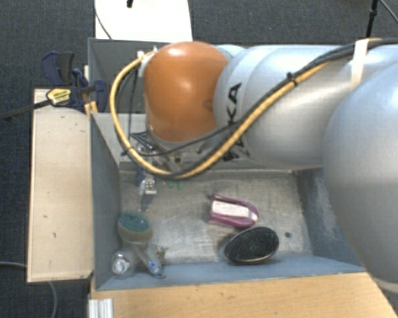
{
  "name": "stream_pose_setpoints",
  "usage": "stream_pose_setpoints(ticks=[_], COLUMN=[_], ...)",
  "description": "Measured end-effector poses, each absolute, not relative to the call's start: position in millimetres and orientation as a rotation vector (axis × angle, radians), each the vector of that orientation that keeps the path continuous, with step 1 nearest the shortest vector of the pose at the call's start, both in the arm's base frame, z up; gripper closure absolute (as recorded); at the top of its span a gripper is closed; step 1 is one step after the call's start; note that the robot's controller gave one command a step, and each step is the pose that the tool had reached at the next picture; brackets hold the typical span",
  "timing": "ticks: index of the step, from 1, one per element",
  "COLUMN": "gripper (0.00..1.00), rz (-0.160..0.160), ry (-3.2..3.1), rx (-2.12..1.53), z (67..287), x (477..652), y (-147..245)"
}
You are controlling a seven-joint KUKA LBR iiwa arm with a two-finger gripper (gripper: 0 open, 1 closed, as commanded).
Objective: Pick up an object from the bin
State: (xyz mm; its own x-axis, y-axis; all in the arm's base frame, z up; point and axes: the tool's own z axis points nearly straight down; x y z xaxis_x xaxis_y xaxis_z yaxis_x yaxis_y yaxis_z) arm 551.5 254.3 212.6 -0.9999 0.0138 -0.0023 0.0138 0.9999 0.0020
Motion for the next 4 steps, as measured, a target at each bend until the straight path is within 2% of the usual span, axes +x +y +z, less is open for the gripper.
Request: stream_pose_setpoints(ticks=[1, 2, 3, 4], gripper=[0.00, 1.00, 1.00, 0.00], rz=[0.013, 0.000, 0.007, 0.003], ry=[3.114, 3.138, 3.131, 3.140], rx=[-0.059, -0.051, -0.031, -0.030], z=[114, 106, 221, 216], x=[550.4, 544.3, 554.9, 553.2], y=[245, 243, 240, 240])
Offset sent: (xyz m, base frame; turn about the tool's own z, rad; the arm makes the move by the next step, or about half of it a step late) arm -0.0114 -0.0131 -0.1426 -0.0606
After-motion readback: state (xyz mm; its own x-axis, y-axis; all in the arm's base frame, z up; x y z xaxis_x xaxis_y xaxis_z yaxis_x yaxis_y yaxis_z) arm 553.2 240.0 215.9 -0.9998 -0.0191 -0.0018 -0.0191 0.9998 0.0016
